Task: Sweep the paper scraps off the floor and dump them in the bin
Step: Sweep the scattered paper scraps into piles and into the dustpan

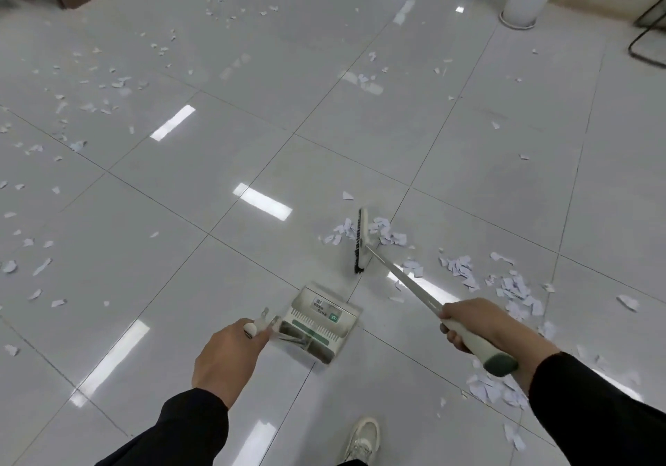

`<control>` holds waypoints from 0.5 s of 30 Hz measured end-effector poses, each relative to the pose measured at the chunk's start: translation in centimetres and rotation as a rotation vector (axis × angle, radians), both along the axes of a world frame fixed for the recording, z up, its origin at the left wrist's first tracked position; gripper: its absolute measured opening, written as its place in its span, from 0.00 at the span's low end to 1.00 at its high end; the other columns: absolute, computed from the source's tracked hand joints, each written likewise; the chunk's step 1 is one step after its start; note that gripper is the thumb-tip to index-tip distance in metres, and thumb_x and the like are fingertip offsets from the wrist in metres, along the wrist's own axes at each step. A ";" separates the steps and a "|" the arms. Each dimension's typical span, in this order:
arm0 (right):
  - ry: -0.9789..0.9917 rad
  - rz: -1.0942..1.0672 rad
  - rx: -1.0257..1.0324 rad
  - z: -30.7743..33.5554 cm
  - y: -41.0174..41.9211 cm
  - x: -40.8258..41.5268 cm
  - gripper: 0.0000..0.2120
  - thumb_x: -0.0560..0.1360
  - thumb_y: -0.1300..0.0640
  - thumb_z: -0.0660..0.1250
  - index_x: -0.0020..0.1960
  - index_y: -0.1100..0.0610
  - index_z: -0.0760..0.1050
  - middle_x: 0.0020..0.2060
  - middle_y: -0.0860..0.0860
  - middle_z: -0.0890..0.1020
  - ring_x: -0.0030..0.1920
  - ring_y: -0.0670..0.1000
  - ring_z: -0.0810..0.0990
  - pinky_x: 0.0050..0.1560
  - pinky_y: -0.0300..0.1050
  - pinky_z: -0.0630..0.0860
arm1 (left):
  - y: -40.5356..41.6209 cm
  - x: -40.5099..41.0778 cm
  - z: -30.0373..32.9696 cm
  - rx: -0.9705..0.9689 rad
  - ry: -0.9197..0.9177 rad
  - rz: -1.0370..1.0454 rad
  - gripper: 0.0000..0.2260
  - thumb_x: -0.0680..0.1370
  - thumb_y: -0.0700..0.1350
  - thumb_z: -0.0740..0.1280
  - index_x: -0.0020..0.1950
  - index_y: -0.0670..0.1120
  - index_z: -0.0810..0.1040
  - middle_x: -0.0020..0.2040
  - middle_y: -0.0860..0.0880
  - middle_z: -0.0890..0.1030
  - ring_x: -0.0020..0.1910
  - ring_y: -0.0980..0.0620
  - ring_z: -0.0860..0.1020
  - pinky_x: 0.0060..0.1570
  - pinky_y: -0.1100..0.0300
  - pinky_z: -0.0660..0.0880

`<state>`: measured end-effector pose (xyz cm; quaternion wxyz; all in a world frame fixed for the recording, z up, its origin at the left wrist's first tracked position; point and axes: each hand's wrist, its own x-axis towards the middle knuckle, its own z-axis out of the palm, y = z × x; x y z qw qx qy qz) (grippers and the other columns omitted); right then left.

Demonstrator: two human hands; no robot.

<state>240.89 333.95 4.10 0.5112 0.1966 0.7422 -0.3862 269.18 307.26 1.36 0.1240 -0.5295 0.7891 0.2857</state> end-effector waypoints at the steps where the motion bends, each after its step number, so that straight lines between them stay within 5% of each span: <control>1: -0.020 -0.035 -0.037 0.5 -0.9 -0.3 0.04 0.78 0.67 0.66 0.49 0.69 0.73 0.35 0.61 0.77 0.23 0.51 0.72 0.21 0.37 0.71 | -0.5 -0.9 0.5 -0.009 0.003 -0.005 0.23 0.79 0.69 0.60 0.41 0.51 0.77 0.33 0.51 0.78 0.33 0.51 0.75 0.35 0.57 0.71; 9: -0.227 -0.264 -0.289 -3.8 -13.6 -0.1 0.09 0.77 0.65 0.67 0.55 0.69 0.74 0.35 0.59 0.77 0.23 0.50 0.73 0.22 0.38 0.74 | -7.5 -4.2 1.0 -0.096 -0.001 -0.076 0.24 0.76 0.71 0.53 0.40 0.54 0.76 0.32 0.53 0.76 0.30 0.53 0.74 0.33 0.57 0.73; 15: -0.297 -0.380 -0.259 -8.8 -19.7 -1.2 0.07 0.78 0.66 0.65 0.54 0.68 0.72 0.35 0.60 0.77 0.20 0.49 0.72 0.20 0.37 0.73 | -13.9 -6.7 -0.4 -0.090 -0.052 -0.150 0.25 0.78 0.72 0.57 0.41 0.52 0.78 0.31 0.51 0.78 0.30 0.52 0.74 0.32 0.58 0.72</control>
